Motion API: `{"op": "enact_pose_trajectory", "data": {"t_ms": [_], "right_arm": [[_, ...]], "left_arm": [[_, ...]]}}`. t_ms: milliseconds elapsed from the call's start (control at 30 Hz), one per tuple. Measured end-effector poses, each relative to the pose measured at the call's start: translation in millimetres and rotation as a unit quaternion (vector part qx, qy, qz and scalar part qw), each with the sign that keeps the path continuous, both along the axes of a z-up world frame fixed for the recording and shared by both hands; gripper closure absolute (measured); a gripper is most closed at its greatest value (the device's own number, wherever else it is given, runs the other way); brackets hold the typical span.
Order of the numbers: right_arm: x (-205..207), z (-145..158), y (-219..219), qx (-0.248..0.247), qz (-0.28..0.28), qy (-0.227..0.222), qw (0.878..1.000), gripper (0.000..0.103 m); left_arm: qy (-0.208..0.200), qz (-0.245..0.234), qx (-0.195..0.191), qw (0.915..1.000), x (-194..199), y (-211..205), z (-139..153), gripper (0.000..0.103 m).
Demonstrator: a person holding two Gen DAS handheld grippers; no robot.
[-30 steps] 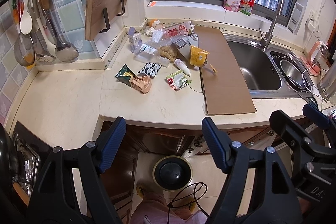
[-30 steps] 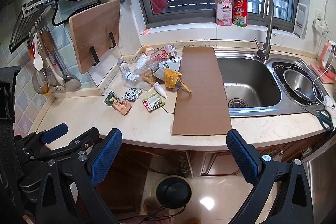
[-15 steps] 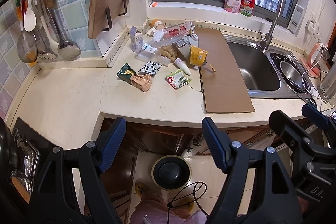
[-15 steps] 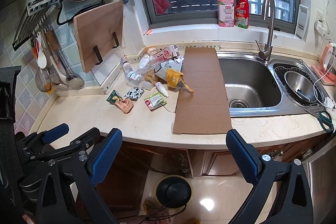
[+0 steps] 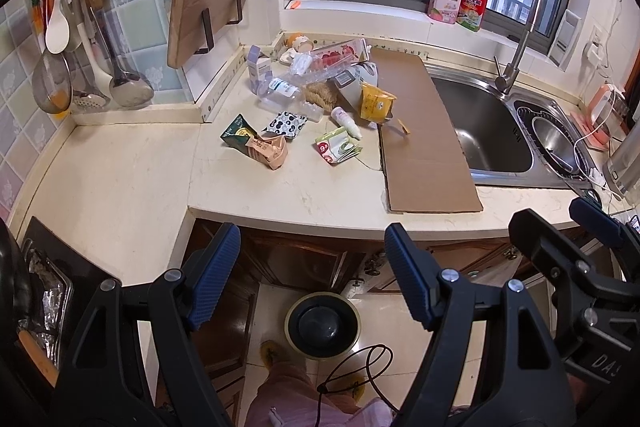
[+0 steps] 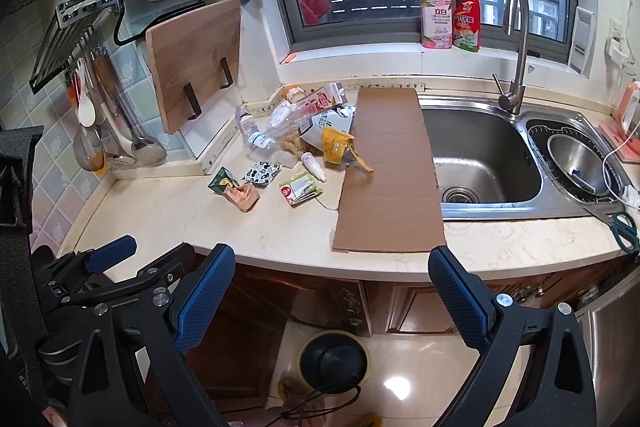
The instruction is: Collect trash
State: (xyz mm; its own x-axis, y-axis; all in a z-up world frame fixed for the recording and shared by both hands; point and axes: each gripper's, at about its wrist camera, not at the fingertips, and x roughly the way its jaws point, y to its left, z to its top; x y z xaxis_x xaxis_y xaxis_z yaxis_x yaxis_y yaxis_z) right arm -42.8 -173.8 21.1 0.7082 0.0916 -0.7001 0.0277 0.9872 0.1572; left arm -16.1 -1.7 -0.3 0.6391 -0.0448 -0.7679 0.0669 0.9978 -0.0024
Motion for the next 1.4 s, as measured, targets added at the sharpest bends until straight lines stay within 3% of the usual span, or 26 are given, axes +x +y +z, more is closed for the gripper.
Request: {"op": "enact_pose_trajectory", "data": {"t_ms": [267,567,867,1067,1267,1400], "right_arm": [[26,-4,10,0.019,0.010,0.009,1.000,0.008],[93,-26,19,0.060,0.002,0.042,0.997,0.020],[179,-93,25,0.094,-0.003,0.111,0.989,0.031],[229,-141,26,0.115,-0.023,0.153,0.981,0.032],[285,-198,23,0.166,-0.048,0.207,0.963,0.050],[311,-229,22,0.197,-0.068,0.224,0.952,0.051]], "left_arm": [[0.014,0.003,-0.013,0.9998,34,28,11,0.031],[0.066,0.009,-0.031,0.9973,125,86,5,0.031],[0.146,0.048,-0.071,0.9856,209,125,-62,0.031],[0.154,0.081,-0.099,0.9797,253,128,-103,0.031],[0.167,0.104,-0.102,0.9752,284,121,-129,0.031],[0.181,0.128,-0.120,0.9679,297,127,-143,0.033]]}}
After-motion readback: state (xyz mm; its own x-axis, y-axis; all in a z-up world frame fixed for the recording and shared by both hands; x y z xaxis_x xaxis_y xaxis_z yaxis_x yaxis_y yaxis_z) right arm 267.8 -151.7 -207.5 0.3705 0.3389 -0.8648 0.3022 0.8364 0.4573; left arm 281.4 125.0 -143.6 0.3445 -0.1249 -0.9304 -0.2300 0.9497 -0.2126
